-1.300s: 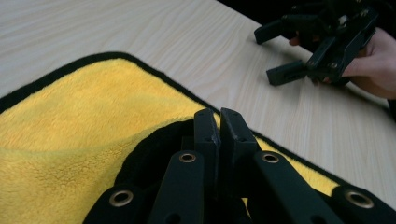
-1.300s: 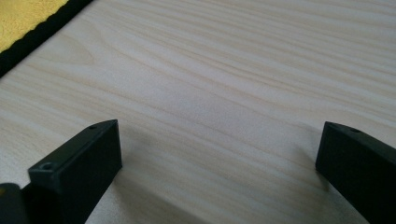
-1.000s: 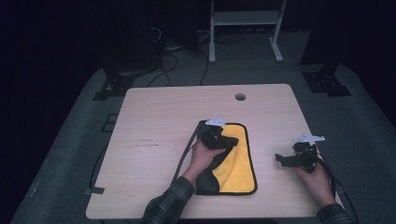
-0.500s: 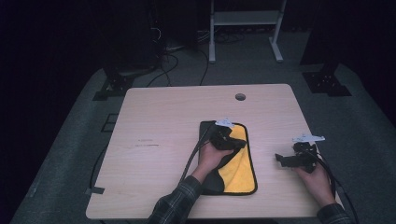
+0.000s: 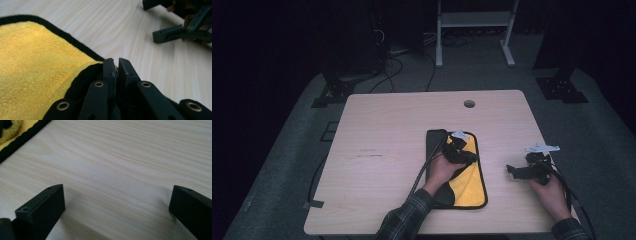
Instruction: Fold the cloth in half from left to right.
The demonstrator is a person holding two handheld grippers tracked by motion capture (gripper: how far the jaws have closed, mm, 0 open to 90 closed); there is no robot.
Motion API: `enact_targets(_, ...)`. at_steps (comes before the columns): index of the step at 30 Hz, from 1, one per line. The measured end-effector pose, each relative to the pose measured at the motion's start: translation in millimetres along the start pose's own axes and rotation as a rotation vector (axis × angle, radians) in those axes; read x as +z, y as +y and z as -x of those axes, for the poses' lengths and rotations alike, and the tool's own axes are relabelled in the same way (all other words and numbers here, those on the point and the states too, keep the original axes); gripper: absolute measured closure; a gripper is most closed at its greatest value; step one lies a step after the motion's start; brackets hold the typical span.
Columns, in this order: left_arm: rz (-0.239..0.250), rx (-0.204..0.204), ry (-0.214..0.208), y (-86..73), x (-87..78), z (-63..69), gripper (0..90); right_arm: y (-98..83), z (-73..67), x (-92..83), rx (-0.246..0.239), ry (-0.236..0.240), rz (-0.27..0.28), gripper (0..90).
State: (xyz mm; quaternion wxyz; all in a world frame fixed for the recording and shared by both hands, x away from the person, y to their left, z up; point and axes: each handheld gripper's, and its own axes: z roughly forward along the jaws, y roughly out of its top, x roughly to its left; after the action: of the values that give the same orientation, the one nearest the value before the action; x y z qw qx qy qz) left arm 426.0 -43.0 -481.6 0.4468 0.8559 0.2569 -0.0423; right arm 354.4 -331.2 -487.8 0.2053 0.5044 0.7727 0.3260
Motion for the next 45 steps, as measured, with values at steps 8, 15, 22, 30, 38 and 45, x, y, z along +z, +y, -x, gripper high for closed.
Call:
enact_targets(8, 0.065, 0.003, 0.003, 7.2, -21.6, 4.4, 51.9, 0.0, 0.0, 0.0, 0.000, 0.000, 0.000, 0.0)
enact_targets(15, 0.085, 0.009, 0.052, 1.0, -55.7, 3.2, 25.7, 0.0, -0.2, -0.1, 0.002, 0.000, -0.001, 0.0)
enact_targets(22, 0.067, 0.040, 0.179, -16.7, -85.6, 2.7, 8.5, -0.1, -0.2, -0.1, 0.002, -0.001, -0.001, 0.0)
enact_targets(30, 0.023, 0.033, 0.282, -46.0, -113.9, -5.8, 2.4, -0.1, -0.2, -0.1, 0.003, -0.001, -0.002, 0.0)
enact_targets(38, -0.003, -0.025, 0.328, -72.4, -127.6, -20.9, 10.4, -0.1, -0.2, -0.1, 0.003, -0.001, -0.002, 0.0)
enact_targets(45, -0.031, -0.014, 0.356, -75.3, -119.1, -23.4, 24.5, -0.1, -0.2, -0.1, 0.002, -0.001, -0.001, 0.0)
